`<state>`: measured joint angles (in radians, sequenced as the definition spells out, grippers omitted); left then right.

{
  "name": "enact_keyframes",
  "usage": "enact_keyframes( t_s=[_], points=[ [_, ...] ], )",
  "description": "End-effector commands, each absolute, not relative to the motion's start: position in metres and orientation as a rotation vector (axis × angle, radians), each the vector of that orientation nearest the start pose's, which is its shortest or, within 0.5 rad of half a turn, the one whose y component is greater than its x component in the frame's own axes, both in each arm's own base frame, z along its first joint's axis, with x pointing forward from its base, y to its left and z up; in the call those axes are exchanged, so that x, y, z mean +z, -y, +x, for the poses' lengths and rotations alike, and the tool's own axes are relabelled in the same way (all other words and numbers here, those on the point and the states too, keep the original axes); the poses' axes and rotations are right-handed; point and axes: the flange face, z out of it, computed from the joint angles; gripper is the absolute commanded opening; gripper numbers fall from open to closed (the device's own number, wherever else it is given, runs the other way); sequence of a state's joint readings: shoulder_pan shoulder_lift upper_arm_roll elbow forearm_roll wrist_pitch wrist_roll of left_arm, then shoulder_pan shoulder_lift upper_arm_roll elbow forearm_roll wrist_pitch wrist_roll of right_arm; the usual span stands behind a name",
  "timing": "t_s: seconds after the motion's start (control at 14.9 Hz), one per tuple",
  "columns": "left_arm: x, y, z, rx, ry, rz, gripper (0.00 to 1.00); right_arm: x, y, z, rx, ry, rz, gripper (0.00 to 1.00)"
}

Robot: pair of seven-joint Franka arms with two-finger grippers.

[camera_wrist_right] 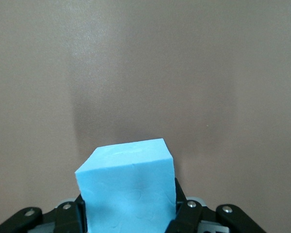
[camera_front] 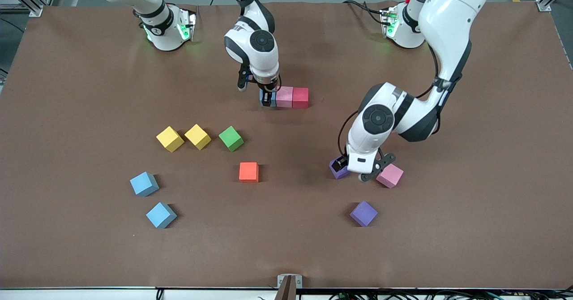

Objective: Arrange 11 blocks into digit 3

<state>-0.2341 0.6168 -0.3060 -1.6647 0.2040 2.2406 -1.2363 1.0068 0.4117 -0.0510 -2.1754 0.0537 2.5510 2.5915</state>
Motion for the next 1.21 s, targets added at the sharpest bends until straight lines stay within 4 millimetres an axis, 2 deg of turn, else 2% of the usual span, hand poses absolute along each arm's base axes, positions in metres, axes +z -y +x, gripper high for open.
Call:
enact_keyframes(
  t_s=[0.0,0.27,0.67,1.14],
  points=[
    [0.262,0.331,0.610,0.031,0.967,-2.980,1.00,0.177,-0.461,0.309,-0.016,-2.404,-2.128,0.00],
    [0.258,0.335,0.619,0.030,0.983,-2.988,1.00,0.180,-0.463,0.310,-0.013,-2.398,-2.123,0.00],
    [0.235,0.338,0.612,0.070,0.959,-2.972,1.00,0.179,-0.463,0.311,-0.011,-2.401,-2.120,0.00],
    [0.220,0.343,0.608,0.088,0.930,-2.966,1.00,0.181,-0.464,0.313,-0.009,-2.399,-2.116,0.00]
  ],
)
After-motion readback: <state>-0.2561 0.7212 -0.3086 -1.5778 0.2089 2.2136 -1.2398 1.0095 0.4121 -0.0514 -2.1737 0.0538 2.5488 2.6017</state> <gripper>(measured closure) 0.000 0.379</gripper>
